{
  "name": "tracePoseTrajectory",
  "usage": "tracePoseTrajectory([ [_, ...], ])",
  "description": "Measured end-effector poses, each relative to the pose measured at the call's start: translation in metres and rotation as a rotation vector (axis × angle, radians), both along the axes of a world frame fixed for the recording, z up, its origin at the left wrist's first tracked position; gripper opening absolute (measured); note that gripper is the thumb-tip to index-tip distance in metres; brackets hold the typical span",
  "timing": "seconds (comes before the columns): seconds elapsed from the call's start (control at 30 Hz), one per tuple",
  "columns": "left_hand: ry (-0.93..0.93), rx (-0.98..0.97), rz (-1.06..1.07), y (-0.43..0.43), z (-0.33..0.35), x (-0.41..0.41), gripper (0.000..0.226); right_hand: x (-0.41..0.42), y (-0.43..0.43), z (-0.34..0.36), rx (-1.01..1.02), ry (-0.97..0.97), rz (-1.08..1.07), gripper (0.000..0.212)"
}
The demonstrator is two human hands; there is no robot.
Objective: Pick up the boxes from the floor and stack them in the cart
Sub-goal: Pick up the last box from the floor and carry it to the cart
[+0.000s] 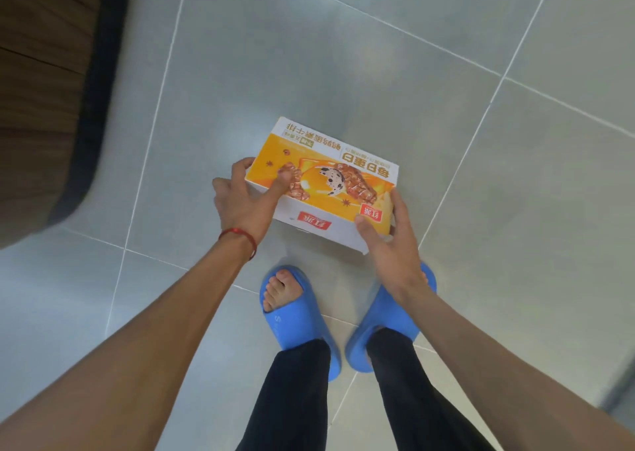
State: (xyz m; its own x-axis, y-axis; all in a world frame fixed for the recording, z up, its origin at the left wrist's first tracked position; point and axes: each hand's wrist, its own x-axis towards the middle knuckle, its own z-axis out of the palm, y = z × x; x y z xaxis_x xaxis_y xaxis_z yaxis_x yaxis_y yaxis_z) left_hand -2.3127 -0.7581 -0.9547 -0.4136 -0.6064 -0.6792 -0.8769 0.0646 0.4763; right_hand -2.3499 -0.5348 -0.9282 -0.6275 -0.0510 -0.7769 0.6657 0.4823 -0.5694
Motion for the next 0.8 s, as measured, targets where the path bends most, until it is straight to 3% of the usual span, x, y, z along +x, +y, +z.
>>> tracePoseTrajectory([
  [0.17, 0.115, 0.216, 0.180, 0.008, 0.005, -0.006, 0.061, 0.002, -0.003, 0.015, 0.021, 0.031, -0.005, 0.101],
  [0.27, 0.106, 0.310, 0.140, 0.000, 0.022, 0.000, 0.072, 0.011, 0.001, 0.037, 0.055, 0.057, 0.002, 0.111],
  [0.37, 0.106, 0.334, 0.163, -0.005, 0.052, 0.011, 0.083, 0.011, -0.001, 0.070, 0.060, 0.080, -0.005, 0.101],
  [0.67, 0.081, 0.140, 0.289, -0.005, 0.192, 0.072, 0.090, 0.013, -0.026, 0.205, 0.056, 0.139, 0.158, 0.074],
  [0.8, 0.091, 0.095, 0.426, 0.004, 0.247, 0.104, 0.091, 0.019, -0.037, 0.262, 0.057, 0.181, 0.264, 0.075],
])
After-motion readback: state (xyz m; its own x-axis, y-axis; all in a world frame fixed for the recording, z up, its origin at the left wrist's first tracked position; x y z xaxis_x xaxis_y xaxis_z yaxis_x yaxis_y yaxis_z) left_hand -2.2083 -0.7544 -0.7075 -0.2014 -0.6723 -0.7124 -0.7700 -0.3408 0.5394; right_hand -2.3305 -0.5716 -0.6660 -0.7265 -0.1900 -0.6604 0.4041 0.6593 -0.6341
